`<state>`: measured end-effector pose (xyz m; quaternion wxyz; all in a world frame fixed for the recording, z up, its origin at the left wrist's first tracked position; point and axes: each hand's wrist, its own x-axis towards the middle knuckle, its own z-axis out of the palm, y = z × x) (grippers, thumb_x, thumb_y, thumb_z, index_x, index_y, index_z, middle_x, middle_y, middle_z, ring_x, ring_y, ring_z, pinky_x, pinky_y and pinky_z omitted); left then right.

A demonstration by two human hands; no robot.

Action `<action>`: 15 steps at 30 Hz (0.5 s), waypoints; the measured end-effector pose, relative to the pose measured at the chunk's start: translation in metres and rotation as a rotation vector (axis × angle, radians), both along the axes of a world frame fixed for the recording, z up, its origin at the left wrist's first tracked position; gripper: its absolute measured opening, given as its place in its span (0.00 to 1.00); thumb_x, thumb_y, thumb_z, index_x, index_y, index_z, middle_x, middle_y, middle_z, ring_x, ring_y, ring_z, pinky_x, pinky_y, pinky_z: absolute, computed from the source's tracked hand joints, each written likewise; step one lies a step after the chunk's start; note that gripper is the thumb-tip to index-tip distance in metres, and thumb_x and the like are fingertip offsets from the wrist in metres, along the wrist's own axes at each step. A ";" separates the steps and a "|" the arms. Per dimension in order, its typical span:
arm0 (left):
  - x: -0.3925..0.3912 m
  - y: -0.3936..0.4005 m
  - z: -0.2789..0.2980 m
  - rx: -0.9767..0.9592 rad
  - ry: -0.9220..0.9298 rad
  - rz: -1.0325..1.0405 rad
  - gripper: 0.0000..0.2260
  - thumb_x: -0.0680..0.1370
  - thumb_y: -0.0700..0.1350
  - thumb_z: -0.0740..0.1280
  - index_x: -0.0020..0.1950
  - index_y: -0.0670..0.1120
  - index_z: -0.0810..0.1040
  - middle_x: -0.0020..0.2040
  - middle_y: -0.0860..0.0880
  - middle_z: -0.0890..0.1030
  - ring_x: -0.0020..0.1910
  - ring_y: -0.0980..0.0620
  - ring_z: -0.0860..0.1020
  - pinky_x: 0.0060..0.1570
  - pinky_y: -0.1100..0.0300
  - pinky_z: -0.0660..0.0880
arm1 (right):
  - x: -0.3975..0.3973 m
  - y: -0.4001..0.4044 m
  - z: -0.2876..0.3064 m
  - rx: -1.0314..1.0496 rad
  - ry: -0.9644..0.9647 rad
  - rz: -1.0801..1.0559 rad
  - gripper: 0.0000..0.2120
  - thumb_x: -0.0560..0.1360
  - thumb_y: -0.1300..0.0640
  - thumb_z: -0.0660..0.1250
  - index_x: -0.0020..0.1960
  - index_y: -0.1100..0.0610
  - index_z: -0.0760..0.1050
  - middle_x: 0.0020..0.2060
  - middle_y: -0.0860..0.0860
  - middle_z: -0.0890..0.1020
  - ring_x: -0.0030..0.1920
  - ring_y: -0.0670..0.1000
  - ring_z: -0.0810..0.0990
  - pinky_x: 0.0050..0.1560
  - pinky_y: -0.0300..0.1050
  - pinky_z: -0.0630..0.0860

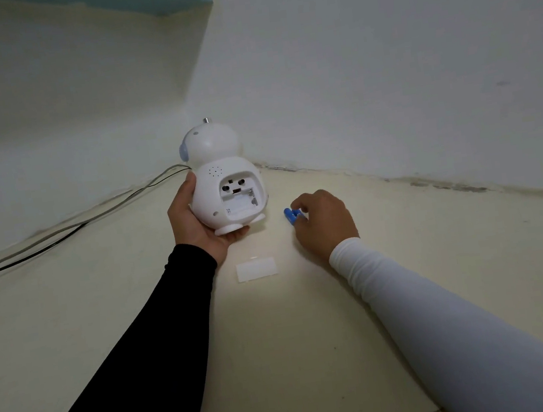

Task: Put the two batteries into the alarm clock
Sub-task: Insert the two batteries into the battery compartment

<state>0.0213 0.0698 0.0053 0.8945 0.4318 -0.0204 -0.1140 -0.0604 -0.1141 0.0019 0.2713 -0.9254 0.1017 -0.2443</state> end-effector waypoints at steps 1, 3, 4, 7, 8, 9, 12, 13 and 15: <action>0.000 0.000 0.000 -0.002 0.003 -0.004 0.28 0.76 0.65 0.68 0.72 0.52 0.82 0.69 0.43 0.86 0.68 0.36 0.83 0.70 0.34 0.72 | 0.001 -0.003 0.000 -0.024 0.046 -0.026 0.16 0.76 0.59 0.62 0.61 0.51 0.78 0.58 0.54 0.78 0.59 0.58 0.75 0.56 0.49 0.73; 0.000 0.000 0.000 -0.005 0.000 -0.013 0.31 0.75 0.65 0.69 0.74 0.51 0.81 0.69 0.43 0.86 0.67 0.36 0.84 0.71 0.30 0.70 | 0.001 -0.009 -0.001 -0.071 0.149 -0.068 0.22 0.76 0.58 0.61 0.69 0.48 0.72 0.65 0.53 0.74 0.64 0.59 0.71 0.61 0.52 0.70; 0.000 0.000 0.000 0.001 -0.001 -0.006 0.30 0.76 0.65 0.69 0.74 0.51 0.81 0.69 0.43 0.86 0.67 0.36 0.84 0.71 0.29 0.69 | 0.000 -0.010 0.000 -0.081 0.190 -0.079 0.24 0.76 0.57 0.60 0.71 0.47 0.69 0.67 0.52 0.73 0.66 0.59 0.69 0.62 0.52 0.68; 0.000 0.000 0.000 0.006 -0.006 0.003 0.26 0.76 0.64 0.68 0.70 0.54 0.83 0.69 0.44 0.86 0.68 0.36 0.83 0.71 0.33 0.70 | 0.001 -0.010 0.000 -0.101 0.235 -0.064 0.23 0.76 0.56 0.59 0.71 0.47 0.70 0.68 0.51 0.73 0.66 0.60 0.70 0.62 0.52 0.67; 0.000 0.000 0.000 0.010 -0.006 0.005 0.27 0.76 0.65 0.69 0.71 0.53 0.82 0.69 0.43 0.86 0.68 0.36 0.83 0.71 0.32 0.70 | 0.001 -0.009 0.000 -0.127 0.229 -0.051 0.20 0.75 0.56 0.58 0.66 0.48 0.74 0.64 0.51 0.75 0.63 0.61 0.71 0.58 0.53 0.68; 0.000 0.000 0.000 0.011 -0.004 0.005 0.30 0.75 0.65 0.69 0.73 0.52 0.81 0.69 0.43 0.86 0.68 0.36 0.84 0.71 0.31 0.70 | 0.002 -0.008 -0.001 -0.156 0.222 -0.043 0.17 0.74 0.57 0.57 0.60 0.49 0.76 0.57 0.51 0.77 0.59 0.61 0.73 0.54 0.52 0.69; -0.001 0.000 0.001 0.020 -0.005 0.018 0.28 0.76 0.64 0.69 0.72 0.52 0.82 0.69 0.44 0.86 0.67 0.36 0.84 0.69 0.34 0.73 | 0.002 -0.007 -0.005 -0.208 0.234 -0.046 0.13 0.74 0.55 0.57 0.51 0.49 0.78 0.46 0.50 0.76 0.49 0.58 0.75 0.47 0.49 0.69; -0.001 0.000 0.001 0.021 -0.007 0.017 0.25 0.77 0.64 0.68 0.69 0.53 0.83 0.68 0.44 0.86 0.67 0.36 0.84 0.68 0.36 0.74 | 0.003 -0.007 -0.006 -0.217 0.233 -0.056 0.12 0.75 0.54 0.57 0.50 0.49 0.79 0.45 0.50 0.76 0.48 0.57 0.74 0.47 0.49 0.71; -0.001 0.000 0.001 0.019 -0.012 0.007 0.22 0.77 0.64 0.68 0.65 0.55 0.83 0.69 0.44 0.86 0.67 0.37 0.84 0.67 0.37 0.74 | 0.003 -0.008 -0.005 -0.218 0.201 -0.083 0.11 0.75 0.51 0.58 0.46 0.51 0.79 0.43 0.50 0.77 0.44 0.57 0.76 0.47 0.50 0.74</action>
